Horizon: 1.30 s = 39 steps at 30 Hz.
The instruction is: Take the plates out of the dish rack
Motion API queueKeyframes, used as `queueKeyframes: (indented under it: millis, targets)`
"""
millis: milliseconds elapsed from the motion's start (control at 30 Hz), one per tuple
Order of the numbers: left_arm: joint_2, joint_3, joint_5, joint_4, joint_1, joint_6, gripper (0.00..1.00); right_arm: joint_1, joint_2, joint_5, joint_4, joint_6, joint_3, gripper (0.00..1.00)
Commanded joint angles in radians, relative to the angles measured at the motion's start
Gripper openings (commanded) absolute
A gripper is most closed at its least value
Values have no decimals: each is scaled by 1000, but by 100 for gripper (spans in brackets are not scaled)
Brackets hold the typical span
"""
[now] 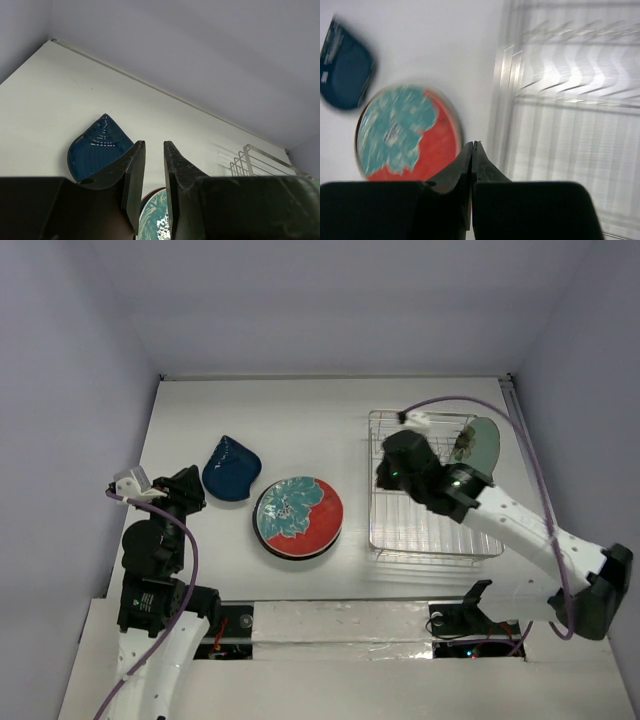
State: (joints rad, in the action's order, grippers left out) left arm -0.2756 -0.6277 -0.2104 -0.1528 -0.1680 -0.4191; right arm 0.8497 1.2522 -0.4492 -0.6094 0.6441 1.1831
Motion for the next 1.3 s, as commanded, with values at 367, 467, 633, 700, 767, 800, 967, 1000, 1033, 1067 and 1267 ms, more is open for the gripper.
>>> queueKeyframes:
  millis: [367, 467, 633, 700, 767, 800, 967, 1000, 1033, 1067, 1267]
  targets:
    - [53, 13, 3, 59, 5, 11, 19, -607, -114, -243, -238, -248, 62, 79]
    - [44, 11, 3, 53, 5, 13, 20, -715, -34, -162, -210, -293, 108, 76]
    - [49, 8, 3, 50, 5, 13, 20, -750, 76, -157, -174, -337, 164, 64]
    - [58, 10, 3, 52, 5, 14, 21, -761, 98, -126, -144, -376, 159, 58]
    - [62, 8, 3, 48, 5, 13, 21, -771, 124, -103, -109, -418, 150, 57]
    - [64, 8, 3, 50, 5, 14, 21, -785, 136, -108, -108, -428, 151, 55]
    - [56, 8, 3, 52, 5, 14, 22, -827, 208, -131, -127, -442, 174, 51]
    - [58, 10, 3, 50, 5, 14, 22, -827, 211, -128, -122, -443, 173, 52]
    - [58, 10, 3, 53, 5, 14, 22, -827, 213, -122, -118, -448, 170, 51]
    - [58, 10, 3, 53, 5, 14, 22, -827, 213, -114, -104, -454, 168, 50]
    - [53, 11, 3, 55, 5, 16, 22, -827, 210, -135, -112, -494, 187, 9]
